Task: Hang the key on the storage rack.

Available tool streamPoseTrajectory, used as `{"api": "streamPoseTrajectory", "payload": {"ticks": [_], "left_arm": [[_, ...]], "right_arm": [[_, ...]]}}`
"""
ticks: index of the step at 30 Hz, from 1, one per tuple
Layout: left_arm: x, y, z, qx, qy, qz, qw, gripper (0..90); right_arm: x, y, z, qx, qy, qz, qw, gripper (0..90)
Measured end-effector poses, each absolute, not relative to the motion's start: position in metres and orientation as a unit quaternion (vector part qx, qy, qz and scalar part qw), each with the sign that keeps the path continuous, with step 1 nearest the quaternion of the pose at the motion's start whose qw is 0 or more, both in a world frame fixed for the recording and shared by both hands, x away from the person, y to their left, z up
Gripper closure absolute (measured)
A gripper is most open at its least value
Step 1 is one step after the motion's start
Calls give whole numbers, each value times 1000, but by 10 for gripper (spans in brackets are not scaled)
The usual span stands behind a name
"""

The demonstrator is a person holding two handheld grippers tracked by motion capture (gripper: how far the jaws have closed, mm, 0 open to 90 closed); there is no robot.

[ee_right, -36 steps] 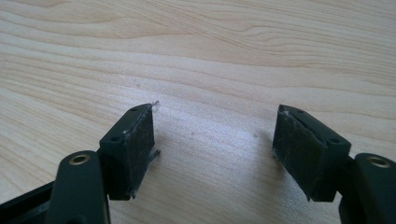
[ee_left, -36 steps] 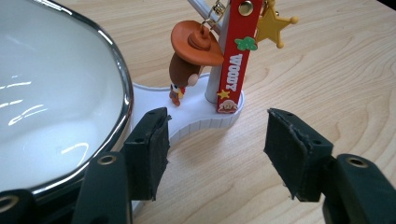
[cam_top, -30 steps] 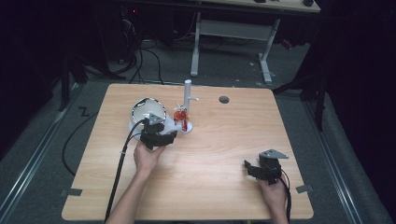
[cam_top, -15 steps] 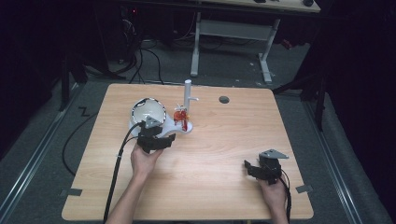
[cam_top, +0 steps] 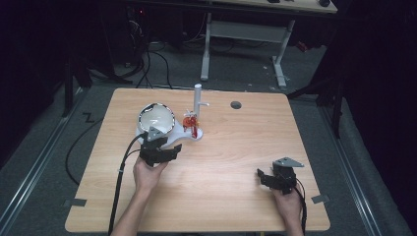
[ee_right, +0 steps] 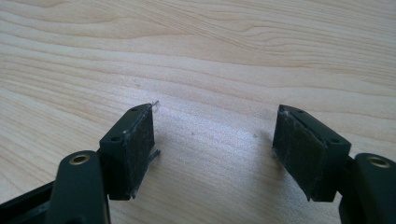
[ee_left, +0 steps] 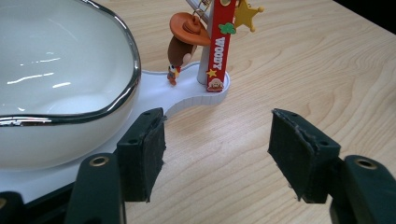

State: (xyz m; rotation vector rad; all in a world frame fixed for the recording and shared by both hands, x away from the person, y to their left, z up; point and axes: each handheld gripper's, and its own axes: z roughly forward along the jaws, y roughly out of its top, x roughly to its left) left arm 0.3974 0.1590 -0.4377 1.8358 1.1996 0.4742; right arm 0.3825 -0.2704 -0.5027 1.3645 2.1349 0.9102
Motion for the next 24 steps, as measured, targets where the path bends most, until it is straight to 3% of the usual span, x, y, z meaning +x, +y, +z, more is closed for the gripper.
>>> {"api": "streamPoseTrajectory", "payload": {"ticks": [24], "left_arm": [[378,179,-445,722,497,190,442,361]], "right_arm": [[383,-270,-503,495,773,329,223,297]]}}
